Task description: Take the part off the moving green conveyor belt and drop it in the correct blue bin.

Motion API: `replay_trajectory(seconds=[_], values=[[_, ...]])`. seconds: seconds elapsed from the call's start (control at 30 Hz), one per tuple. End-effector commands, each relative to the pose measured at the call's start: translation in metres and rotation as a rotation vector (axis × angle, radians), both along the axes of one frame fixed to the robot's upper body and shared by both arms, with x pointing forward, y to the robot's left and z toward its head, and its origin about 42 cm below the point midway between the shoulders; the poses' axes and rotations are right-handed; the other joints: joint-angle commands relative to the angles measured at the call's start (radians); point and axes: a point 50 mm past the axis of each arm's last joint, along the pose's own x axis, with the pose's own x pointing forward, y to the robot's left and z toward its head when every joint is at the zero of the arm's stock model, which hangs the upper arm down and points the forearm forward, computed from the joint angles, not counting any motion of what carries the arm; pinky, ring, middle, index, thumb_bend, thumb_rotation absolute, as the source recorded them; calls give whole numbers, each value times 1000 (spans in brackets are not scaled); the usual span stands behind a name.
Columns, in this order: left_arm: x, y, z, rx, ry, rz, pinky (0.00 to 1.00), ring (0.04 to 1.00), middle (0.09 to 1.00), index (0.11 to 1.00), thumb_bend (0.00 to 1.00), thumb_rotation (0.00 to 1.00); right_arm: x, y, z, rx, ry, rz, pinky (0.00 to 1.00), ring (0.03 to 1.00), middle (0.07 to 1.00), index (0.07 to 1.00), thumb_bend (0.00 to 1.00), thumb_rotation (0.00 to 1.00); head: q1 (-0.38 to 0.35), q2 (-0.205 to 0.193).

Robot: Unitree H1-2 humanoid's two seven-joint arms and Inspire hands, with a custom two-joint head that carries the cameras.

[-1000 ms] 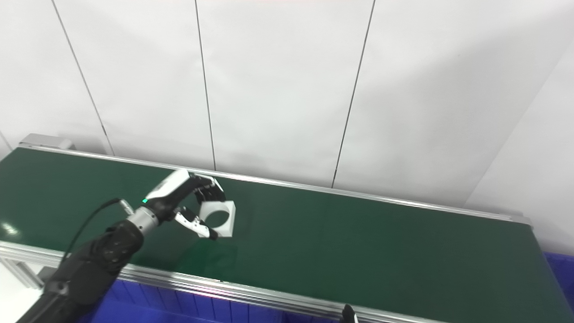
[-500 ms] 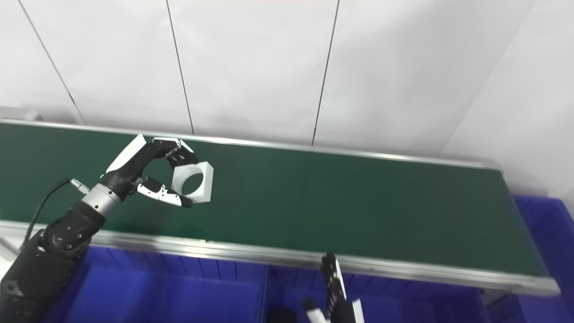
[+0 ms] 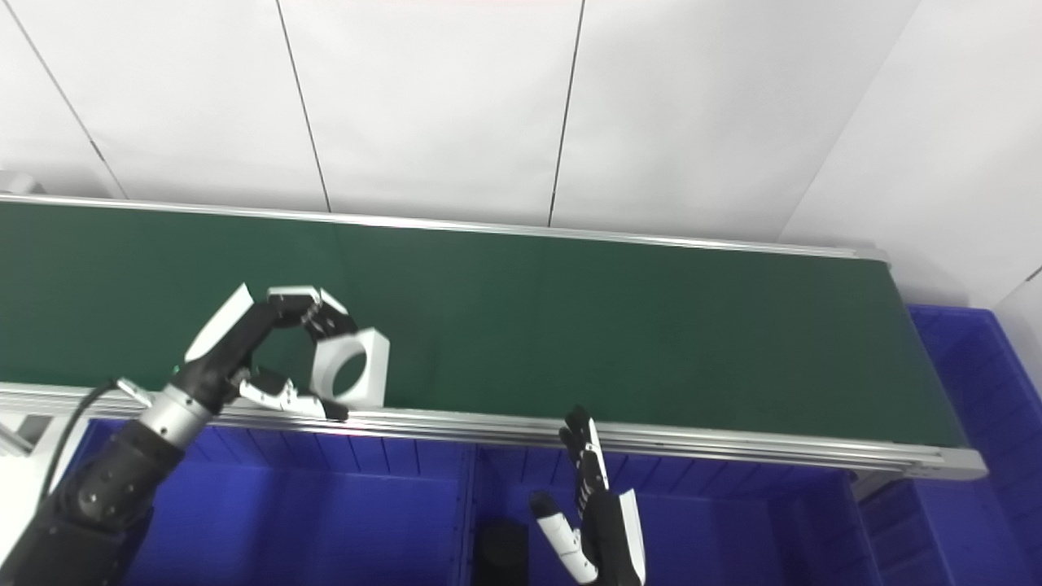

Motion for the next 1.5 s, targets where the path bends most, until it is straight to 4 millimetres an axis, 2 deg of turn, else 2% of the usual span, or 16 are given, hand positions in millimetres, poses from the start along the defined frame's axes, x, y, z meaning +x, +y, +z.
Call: replay_trajectory(seconds=[0.0, 0.1, 0.2, 0.4, 0.47, 0.53, 0.57, 0.63, 1.0, 1.1, 1.23, 1.27, 1.4, 1.47], values=[[-1, -5, 17, -4, -84, -35, 391, 455, 453, 539, 508, 0, 3, 4, 12, 20, -55, -3, 992, 978, 976, 1000, 778, 770, 3, 6], [-19, -10, 12, 8, -67, -47, 398, 464, 456, 535, 510, 0, 4, 3, 13, 9, -66, -2, 994, 980, 982, 1000, 774, 786, 5, 9], [-27, -11, 10, 13, -40, -51, 399, 466, 458, 534, 510, 0, 4, 2, 14, 13, -75, 2, 989, 976, 981, 1000, 767, 791, 6, 14], [-49, -18, 0, 30, 41, -75, 302, 380, 442, 534, 510, 0, 4, 1, 16, 15, -63, -7, 997, 976, 980, 1000, 771, 773, 14, 20], [-53, -19, -2, 41, 58, -76, 260, 337, 477, 502, 514, 0, 4, 1, 17, 14, -69, -6, 992, 972, 981, 1000, 752, 773, 14, 20], [-54, -18, -7, 68, 78, -77, 251, 328, 483, 496, 515, 0, 4, 1, 17, 21, -72, -6, 991, 971, 981, 1000, 748, 773, 15, 23], [-54, -18, -10, 86, 91, -78, 334, 402, 461, 524, 511, 0, 3, 1, 18, 26, -72, -5, 995, 973, 980, 1000, 751, 762, 15, 23], [-54, -17, -16, 126, 116, -78, 371, 435, 452, 534, 509, 0, 3, 0, 18, 30, -73, -5, 997, 975, 980, 1000, 751, 758, 15, 24], [-51, -12, -26, 312, 216, -113, 463, 497, 447, 541, 507, 0, 2, 0, 20, 21, -86, -10, 983, 964, 969, 1000, 749, 757, 21, 36], [-50, -11, -27, 435, 223, -97, 490, 519, 457, 536, 509, 0, 2, 1, 21, 19, -83, -7, 996, 974, 976, 1000, 755, 768, 23, 39], [-51, -11, -27, 500, 225, -80, 462, 497, 460, 531, 510, 0, 2, 1, 22, 14, -85, -11, 986, 961, 970, 1000, 762, 775, 23, 39], [-51, -11, -26, 526, 219, -77, 382, 431, 478, 507, 514, 0, 2, 2, 22, 18, -88, -13, 982, 957, 970, 1000, 767, 772, 23, 40], [-52, -12, -27, 630, 190, -72, 283, 356, 483, 496, 516, 0, 3, 2, 22, 32, -89, -5, 986, 962, 975, 1000, 770, 773, 25, 39], [-53, -13, -27, 663, 180, -70, 387, 476, 460, 535, 510, 0, 3, 3, 23, 36, -86, -2, 993, 971, 980, 1000, 765, 774, 25, 40]])
